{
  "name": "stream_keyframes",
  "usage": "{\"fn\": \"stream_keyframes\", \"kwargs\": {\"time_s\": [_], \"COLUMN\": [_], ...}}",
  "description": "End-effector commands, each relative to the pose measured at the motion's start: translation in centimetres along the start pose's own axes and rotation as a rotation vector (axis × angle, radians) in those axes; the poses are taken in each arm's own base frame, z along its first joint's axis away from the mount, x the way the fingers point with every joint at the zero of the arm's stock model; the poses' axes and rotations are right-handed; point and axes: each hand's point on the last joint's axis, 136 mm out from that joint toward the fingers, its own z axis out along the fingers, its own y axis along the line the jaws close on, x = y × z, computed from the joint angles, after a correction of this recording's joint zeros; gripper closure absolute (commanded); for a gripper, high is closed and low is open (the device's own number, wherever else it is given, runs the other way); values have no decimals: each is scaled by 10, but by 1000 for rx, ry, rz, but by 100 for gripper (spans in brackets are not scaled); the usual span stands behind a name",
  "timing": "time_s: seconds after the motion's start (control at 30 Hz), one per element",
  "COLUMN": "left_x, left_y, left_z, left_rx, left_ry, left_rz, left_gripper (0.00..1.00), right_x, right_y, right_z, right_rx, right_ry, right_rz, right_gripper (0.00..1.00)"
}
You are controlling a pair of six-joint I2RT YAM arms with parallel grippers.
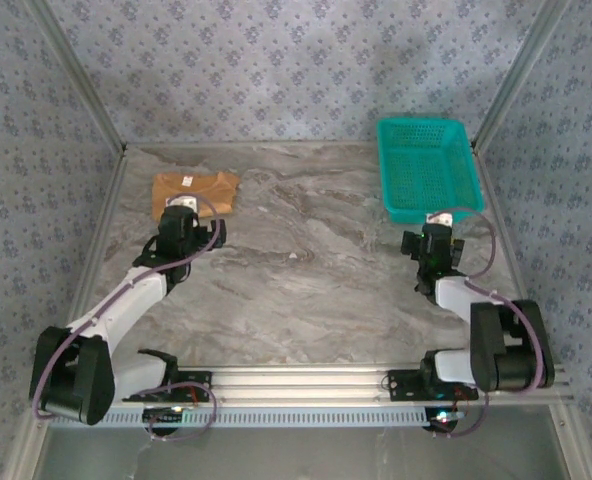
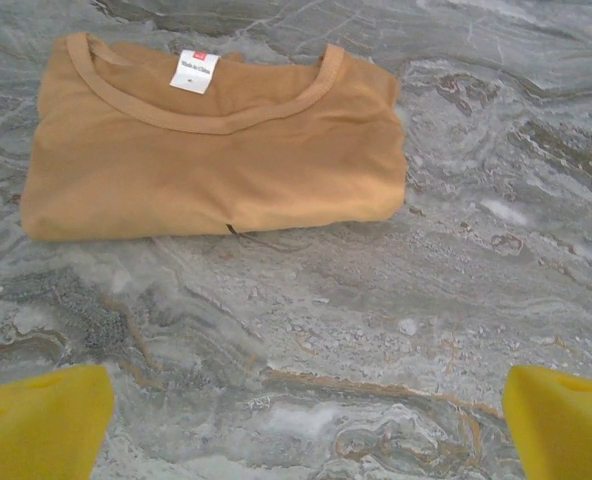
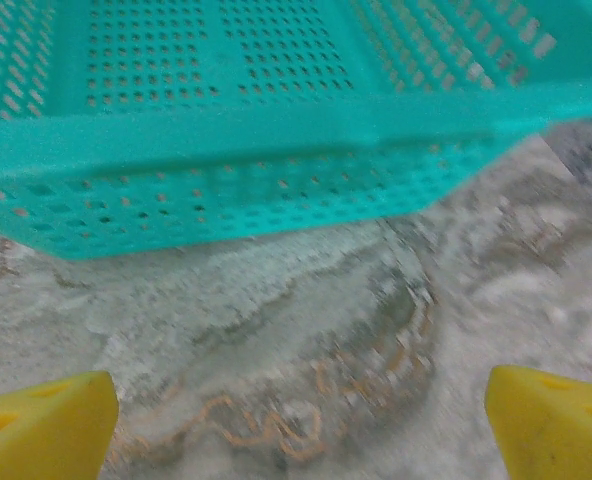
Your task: Fold the inside-out t-shirt
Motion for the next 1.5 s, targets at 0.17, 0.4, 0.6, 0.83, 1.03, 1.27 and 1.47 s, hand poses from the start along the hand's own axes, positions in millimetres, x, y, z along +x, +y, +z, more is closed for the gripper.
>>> {"fn": "stream_keyframes", "kwargs": {"time_s": [0.17,0.4,0.6,0.83,1.03,1.27,1.47], "left_x": [-21,-19,0,14,22,23,22], "left_y": [20,52,60,68,96,101,101], "left_z": [-4,5,27,62,55,63,63], "left_rx": [-107,-156,-182,-112,-159,-219,-219], "left_ry": [-72,-141,-205,-201,-306,-236,-241], "left_rz": [-39,-19,169,136,4,11,11], "left_gripper": [0,0,0,0,0,0,0], "right_x": [-22,-14,-14,-13,-14,-13,-14], "right_y": [20,15,16,15,15,15,15], "right_z": [15,16,15,16,16,16,16], "right_rx": [-109,-75,-73,-76,-76,-79,-78], "right_ry": [-157,-193,-195,-193,-194,-191,-191], "right_rz": [-43,-30,-32,-28,-28,-27,-26], "right_gripper": [0,0,0,0,0,0,0]}}
